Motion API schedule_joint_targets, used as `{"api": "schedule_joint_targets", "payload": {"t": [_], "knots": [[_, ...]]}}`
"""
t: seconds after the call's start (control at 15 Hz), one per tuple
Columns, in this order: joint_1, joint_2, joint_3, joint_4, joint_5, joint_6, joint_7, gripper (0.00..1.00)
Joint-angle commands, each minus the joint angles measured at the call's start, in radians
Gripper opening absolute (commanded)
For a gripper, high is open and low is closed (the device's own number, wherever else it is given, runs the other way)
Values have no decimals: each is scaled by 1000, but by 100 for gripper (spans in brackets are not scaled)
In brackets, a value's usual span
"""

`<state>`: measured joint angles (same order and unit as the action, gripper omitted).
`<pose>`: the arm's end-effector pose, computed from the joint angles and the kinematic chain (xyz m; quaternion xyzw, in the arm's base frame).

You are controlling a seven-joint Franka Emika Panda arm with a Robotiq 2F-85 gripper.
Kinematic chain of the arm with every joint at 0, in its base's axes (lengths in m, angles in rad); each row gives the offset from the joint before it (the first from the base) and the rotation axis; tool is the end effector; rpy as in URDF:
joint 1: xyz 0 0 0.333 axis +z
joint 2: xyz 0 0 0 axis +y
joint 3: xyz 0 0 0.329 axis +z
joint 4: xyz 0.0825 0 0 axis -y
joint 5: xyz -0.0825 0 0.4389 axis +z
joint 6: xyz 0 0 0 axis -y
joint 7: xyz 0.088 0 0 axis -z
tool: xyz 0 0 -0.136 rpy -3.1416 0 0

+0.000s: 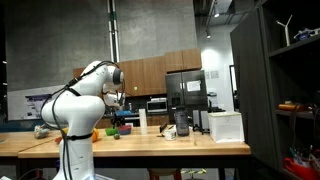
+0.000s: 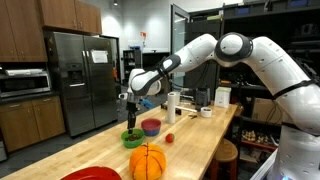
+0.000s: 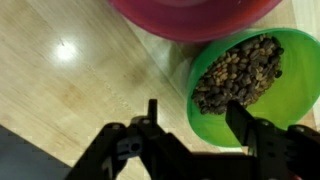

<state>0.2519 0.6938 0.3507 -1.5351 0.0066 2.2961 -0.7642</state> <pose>0.6556 0.4087 0.2266 -0.7974 -0.5908 -0.0615 0.1064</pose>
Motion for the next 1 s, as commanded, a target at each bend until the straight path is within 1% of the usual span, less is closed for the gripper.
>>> {"api": "schedule_joint_targets", "payload": {"t": [0.0, 0.33, 0.4, 0.93], "knots": [[7, 26, -7, 51, -24, -36, -11, 40], [9, 17, -13, 50, -29, -41, 1, 2], [11, 13, -16, 50, -30, -46, 8, 0], [7, -12, -42, 43, -22, -60, 105, 1]]}}
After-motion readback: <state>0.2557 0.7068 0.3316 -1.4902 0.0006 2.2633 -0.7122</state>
